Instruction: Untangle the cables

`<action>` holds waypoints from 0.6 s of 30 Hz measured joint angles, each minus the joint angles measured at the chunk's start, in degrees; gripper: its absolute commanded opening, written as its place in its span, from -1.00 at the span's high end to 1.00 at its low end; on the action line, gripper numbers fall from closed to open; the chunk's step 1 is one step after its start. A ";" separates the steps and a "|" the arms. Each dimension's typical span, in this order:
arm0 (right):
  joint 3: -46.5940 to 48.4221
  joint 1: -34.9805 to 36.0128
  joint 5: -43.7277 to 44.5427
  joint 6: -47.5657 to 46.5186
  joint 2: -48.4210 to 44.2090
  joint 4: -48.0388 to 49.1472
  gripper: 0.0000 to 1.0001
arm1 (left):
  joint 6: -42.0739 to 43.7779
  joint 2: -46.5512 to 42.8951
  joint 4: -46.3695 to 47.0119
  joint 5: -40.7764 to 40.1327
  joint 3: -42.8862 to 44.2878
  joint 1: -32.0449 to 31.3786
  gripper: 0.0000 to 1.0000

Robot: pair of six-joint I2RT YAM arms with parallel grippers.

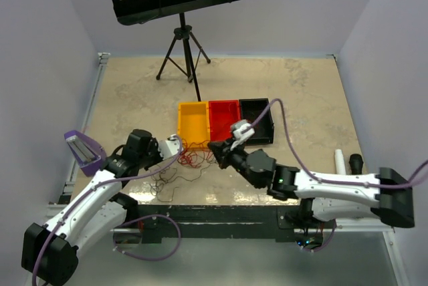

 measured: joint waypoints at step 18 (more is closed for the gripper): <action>28.83 0.33 4.15 -0.94 -27.78 -17.88 1.00 | 11.32 -1.09 13.79 -16.41 -16.81 0.00 1.00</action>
